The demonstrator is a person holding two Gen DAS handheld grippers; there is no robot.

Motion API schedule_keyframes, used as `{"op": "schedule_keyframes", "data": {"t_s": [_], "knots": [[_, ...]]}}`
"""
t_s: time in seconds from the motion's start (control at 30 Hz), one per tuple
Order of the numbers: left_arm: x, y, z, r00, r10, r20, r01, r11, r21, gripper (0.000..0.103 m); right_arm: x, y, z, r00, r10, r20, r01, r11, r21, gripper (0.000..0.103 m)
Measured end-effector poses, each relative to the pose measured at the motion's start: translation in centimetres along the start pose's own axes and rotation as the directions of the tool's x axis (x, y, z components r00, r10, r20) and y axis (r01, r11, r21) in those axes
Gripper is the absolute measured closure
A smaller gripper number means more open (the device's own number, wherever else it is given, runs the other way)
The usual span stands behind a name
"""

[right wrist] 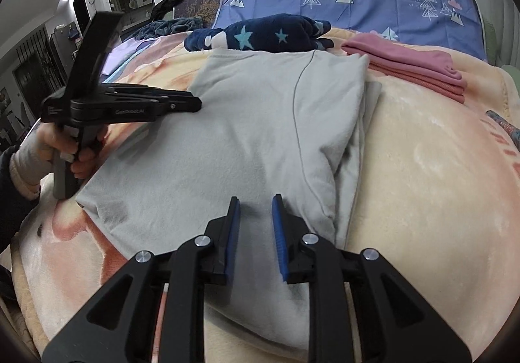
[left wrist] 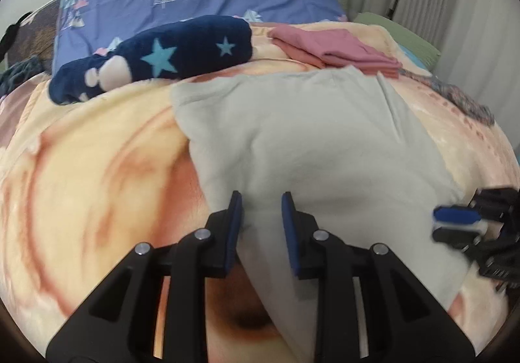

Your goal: Fold small clothes

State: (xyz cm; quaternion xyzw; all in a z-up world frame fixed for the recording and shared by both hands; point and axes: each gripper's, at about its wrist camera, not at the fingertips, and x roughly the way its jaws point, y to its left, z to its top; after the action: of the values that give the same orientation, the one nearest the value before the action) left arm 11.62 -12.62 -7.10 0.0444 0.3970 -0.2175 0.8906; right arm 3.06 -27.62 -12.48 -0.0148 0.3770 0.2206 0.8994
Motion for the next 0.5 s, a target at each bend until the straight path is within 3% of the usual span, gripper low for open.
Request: {"op": "schedule_keyframes", "data": {"t_s": [0.13, 0.2, 0.3, 0.33, 0.4, 0.5], "knots": [[-3.8, -1.9, -1.5, 0.996, -0.069, 0.049, 0.068, 0.997, 0.023, 0.047, 0.0, 0.3, 0.0, 1.0, -0.007, 0.001, 0.007, 1.0, -0.004, 0.082], [-5.1, -3.4, -2.7, 0.993, -0.103, 0.062, 0.098, 0.993, 0.069, 0.043, -0.1, 0.4, 0.0, 1.0, -0.014, 0.001, 0.014, 1.0, -0.008, 0.082], [-5.6, -4.6, -4.9, 0.971, -0.239, 0.007, 0.237, 0.968, 0.075, 0.036, -0.1, 0.8, 0.0, 1.0, -0.031, 0.001, 0.031, 0.999, -0.021, 0.082], [-5.0, -4.7, -5.9, 0.972, -0.234, -0.035, 0.236, 0.969, 0.078, 0.036, -0.1, 1.0, 0.0, 0.999, -0.038, 0.0, 0.038, 0.999, -0.027, 0.082], [-3.8, -5.2, -7.8, 0.986, -0.143, -0.089, 0.153, 0.981, 0.117, 0.037, -0.3, 1.5, 0.0, 0.998, -0.064, -0.003, 0.064, 0.997, -0.043, 0.082], [-4.6, -6.0, -9.1, 0.995, -0.08, -0.057, 0.089, 0.979, 0.182, 0.037, -0.9, 2.2, -0.5, 0.995, -0.1, -0.017, 0.098, 0.992, -0.074, 0.081]]}}
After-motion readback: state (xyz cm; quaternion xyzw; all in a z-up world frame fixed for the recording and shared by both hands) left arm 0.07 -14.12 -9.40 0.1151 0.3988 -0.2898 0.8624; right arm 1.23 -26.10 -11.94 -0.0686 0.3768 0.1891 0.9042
